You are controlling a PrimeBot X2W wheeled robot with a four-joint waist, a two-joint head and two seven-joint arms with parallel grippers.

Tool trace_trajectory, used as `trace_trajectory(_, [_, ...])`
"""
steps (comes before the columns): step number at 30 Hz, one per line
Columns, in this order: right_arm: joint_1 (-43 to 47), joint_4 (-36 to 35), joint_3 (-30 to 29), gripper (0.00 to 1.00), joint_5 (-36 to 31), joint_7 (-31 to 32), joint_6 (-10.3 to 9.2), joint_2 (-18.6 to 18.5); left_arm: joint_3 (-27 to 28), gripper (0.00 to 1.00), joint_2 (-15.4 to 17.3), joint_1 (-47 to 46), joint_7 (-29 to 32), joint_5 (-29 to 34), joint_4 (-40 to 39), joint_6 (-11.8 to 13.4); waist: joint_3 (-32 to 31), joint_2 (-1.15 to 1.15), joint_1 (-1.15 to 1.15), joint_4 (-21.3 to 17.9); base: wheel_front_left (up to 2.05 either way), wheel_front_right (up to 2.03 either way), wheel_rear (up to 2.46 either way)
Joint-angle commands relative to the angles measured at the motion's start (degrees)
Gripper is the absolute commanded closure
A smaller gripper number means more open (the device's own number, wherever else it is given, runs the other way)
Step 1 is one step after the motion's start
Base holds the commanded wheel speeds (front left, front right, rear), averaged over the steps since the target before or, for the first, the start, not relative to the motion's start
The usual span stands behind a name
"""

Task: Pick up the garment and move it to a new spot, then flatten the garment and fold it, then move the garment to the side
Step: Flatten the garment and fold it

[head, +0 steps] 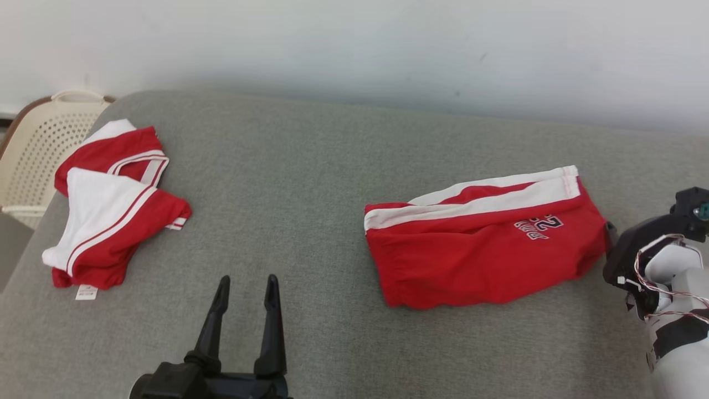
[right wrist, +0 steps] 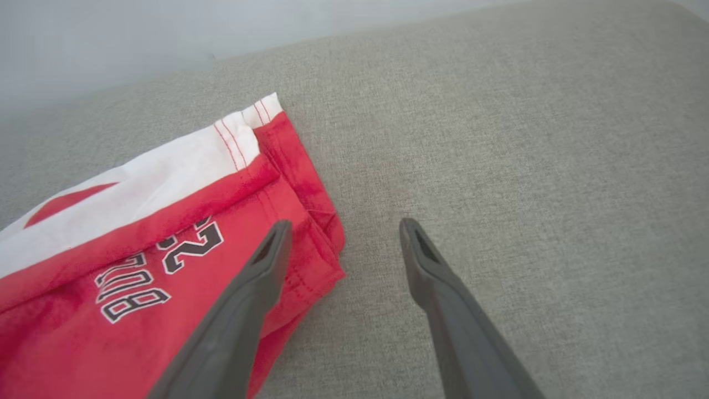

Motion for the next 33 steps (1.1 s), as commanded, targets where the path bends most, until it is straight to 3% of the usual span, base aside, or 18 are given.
trace_trajectory(1, [0.15,0.74,-0.98,0.00,-1.21,-0.18,0.06,-0.14,0.19,0.00,-0.45,0.63,-0.21,0.83,-0.37,-0.54,1.65,0.00,0.01,1.75,0.00,0.00,0.00])
trace_trajectory(12, [0.36,5.43,-7.99,0.00,-4.10,-0.84,0.06,2.02,1.42,0.00,-2.03,1.62,-0.22,2.79,0.42,-3.24,2.35,0.00,0.01,3.43,0.00,0.00,0.00])
trace_trajectory(13, [0.26,5.71,-8.37,0.23,-4.22,-1.08,0.06,2.12,1.62,0.00,-2.05,1.56,-0.22,2.94,0.33,-3.30,2.38,0.00,0.01,3.43,0.00,0.00,0.00])
trace_trajectory(14, [0.15,5.93,-8.82,0.64,-4.21,-1.30,0.06,2.22,1.76,0.00,-2.09,1.60,-0.22,3.11,0.23,-3.49,2.46,0.00,0.01,3.42,0.00,0.00,0.00])
trace_trajectory(16, [-0.22,6.26,-9.30,1.00,-4.51,-1.85,0.06,2.70,1.88,0.00,-2.10,1.65,-0.22,3.53,0.12,-3.78,2.55,0.00,0.01,3.37,0.00,0.00,0.00])
trace_trajectory(23, [1.24,6.33,-9.45,1.00,-5.14,-4.38,0.05,3.95,0.66,0.00,-0.71,1.38,0.00,4.99,2.54,-5.33,0.59,0.00,0.01,2.70,0.00,0.00,0.00])
trace_trajectory(33, [8.60,3.50,-4.07,1.00,-0.85,-6.30,0.05,6.15,0.55,0.00,3.10,0.11,1.82,5.62,7.28,-6.55,-4.67,0.00,0.01,-0.75,0.00,0.00,0.00])
